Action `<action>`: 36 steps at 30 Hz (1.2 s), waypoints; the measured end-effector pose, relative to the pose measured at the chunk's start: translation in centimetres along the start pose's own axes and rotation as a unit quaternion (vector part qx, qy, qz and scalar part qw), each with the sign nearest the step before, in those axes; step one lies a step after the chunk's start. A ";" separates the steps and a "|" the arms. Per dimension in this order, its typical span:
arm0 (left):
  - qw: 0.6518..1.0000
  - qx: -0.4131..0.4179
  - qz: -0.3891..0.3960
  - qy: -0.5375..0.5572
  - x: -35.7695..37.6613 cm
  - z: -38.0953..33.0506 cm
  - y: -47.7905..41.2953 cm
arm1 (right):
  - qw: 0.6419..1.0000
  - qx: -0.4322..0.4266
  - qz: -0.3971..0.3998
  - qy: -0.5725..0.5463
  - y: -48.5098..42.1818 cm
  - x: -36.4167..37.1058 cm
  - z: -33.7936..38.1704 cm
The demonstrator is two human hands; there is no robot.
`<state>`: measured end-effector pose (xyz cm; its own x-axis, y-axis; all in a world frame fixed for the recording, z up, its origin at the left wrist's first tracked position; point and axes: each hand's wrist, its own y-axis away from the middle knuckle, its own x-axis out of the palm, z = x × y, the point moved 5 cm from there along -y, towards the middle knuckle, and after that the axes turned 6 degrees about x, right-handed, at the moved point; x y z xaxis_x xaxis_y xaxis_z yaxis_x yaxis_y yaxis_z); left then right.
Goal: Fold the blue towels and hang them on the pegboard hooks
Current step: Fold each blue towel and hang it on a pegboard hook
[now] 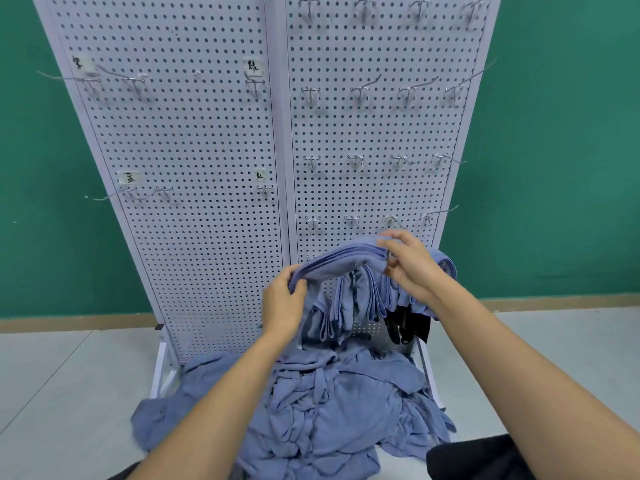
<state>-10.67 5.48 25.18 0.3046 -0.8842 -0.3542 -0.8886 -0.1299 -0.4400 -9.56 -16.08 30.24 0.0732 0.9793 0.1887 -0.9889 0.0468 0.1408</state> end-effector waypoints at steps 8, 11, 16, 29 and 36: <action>0.974 0.044 0.076 -0.208 -0.4 1.2 -1.6 | 0.917 -0.078 0.047 0.388 -1.3 2.6 -6.3; 0.970 0.055 0.092 -0.219 1.0 1.3 -1.8 | 0.867 -0.119 0.048 0.482 -2.1 5.1 -7.9; 0.958 0.063 0.135 -0.245 2.1 2.5 -2.4 | 0.797 -0.166 -0.035 0.580 -3.6 4.9 -8.2; 0.985 0.035 0.073 -0.155 6.9 6.9 -12.7 | 0.769 -0.116 -0.121 0.617 -12.8 7.4 -4.2; 0.995 0.010 0.025 -0.093 6.0 10.5 -12.9 | 0.907 -0.030 -0.048 0.418 -16.2 6.9 -9.0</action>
<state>6.24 6.53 20.12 0.3205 -0.7906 -0.5218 -0.8979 -0.0780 -0.4332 5.83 -8.31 20.50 0.0613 0.7764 -0.6273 -0.9901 0.1267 0.0601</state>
